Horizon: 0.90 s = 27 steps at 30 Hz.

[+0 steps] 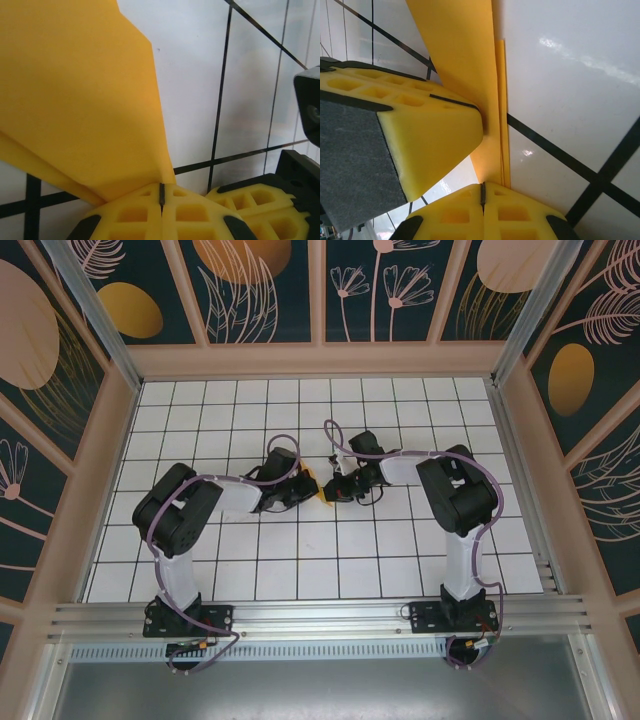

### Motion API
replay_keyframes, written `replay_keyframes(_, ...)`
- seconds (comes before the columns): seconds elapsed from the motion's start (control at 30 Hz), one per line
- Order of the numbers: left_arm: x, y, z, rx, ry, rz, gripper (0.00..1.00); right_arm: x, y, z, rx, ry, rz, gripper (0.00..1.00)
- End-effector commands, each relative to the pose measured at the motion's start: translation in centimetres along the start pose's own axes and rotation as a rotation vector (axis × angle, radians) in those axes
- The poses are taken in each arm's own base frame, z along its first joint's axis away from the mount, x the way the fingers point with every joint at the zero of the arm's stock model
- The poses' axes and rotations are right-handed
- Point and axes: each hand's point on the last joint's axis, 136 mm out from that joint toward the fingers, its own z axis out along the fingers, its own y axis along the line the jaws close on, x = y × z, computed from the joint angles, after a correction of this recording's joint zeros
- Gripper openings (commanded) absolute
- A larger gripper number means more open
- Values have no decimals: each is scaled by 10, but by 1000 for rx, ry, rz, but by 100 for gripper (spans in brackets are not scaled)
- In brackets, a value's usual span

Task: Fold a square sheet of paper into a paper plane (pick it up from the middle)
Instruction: Fold the wing for the fifth time at the center of the table.

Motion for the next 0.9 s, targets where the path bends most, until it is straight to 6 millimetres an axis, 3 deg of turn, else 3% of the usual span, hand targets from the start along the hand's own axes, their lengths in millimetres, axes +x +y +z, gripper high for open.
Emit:
replay_keyframes(0.0, -8, 61, -5, -266, -70, -57, 3, 65, -83, 7, 320, 159, 183, 0)
replay_keyframes(0.2, -29, 94, -23, -322, -146, -143, 2, 71, -88, 7, 336, 167, 191, 0)
replay_keyframes(0.53, -68, 106, -49, -316, -260, -137, 3, 73, -90, 9, 336, 173, 196, 0)
replay_keyframes(0.6, -78, 91, -56, -282, -283, -91, 3, 73, -90, 9, 335, 173, 195, 0)
replay_keyframes(0.73, -90, 28, -78, -71, -312, 15, 4, 73, -90, 8, 337, 173, 196, 0)
replay_keyframes(0.87, -82, -6, -91, 52, -314, 56, 5, 73, -90, 9, 336, 174, 198, 0)
